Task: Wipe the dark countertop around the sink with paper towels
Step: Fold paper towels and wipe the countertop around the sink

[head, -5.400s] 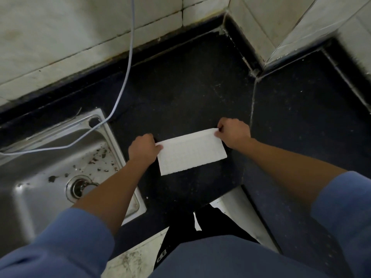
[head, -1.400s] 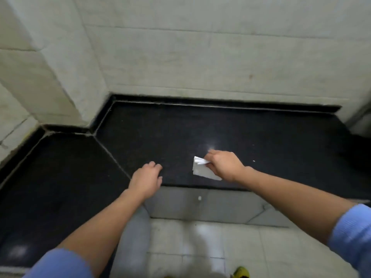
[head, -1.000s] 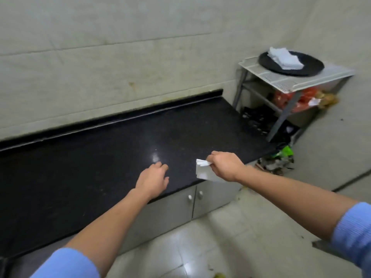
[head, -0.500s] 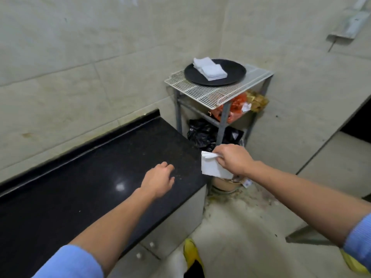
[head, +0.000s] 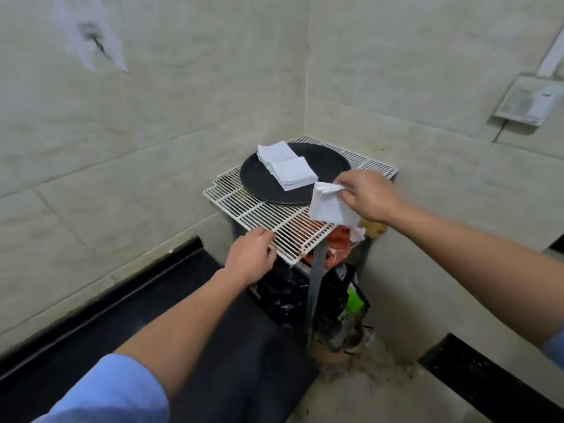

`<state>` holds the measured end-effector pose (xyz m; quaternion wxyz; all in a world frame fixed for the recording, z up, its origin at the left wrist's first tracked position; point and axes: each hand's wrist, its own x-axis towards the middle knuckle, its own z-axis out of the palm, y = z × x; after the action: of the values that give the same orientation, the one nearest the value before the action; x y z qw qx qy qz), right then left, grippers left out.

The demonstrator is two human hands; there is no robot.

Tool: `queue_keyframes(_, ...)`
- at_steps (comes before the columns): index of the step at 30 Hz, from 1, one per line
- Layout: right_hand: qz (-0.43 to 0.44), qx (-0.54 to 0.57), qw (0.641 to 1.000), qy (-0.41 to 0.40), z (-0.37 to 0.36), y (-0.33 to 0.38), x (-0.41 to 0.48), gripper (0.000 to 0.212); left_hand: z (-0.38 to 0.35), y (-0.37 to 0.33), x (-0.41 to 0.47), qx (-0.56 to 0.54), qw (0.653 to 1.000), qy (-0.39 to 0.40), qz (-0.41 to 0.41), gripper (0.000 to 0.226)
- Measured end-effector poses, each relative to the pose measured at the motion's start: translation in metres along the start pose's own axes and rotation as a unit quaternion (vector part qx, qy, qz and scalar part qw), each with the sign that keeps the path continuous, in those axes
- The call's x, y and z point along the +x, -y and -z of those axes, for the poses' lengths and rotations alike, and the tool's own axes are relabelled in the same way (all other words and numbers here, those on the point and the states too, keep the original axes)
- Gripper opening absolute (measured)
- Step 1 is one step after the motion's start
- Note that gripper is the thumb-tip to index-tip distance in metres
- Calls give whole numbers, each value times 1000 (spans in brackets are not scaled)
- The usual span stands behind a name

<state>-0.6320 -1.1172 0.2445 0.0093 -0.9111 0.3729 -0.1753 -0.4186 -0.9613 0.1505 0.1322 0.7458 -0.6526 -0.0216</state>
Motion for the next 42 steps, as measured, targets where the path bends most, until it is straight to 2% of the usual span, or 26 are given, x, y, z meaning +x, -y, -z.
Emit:
queue_keyframes(10,71,51,996,3,-35,-57,192,22,-13,10,130,5,992,-84,96,27)
queue_keyframes(19,214,98,968,91,-89,-62,319,23,-31,11,202,6,970,-60,235,35)
queue_keyframes(24,222,105,961,131,-133,-60,372,26,-43,12,204,26,963,-71,257,31)
queue_keyframes(31,193,97,960,180,-182,-64,401,29,-53,11,203,28,957,-105,271,27)
queue_keyframes(33,208,79,962,157,-191,-66,395,33,-55,12,204,31,956,-111,270,26)
queue_keyframes(36,249,49,962,103,-197,-68,377,45,-57,14,205,37,956,-118,265,26)
queue_keyframes(40,252,25,955,157,-215,-69,357,71,-60,15,205,42,956,-130,261,24)
queue_keyframes(42,242,5,956,167,-223,-70,354,76,-62,16,203,41,956,-130,260,25)
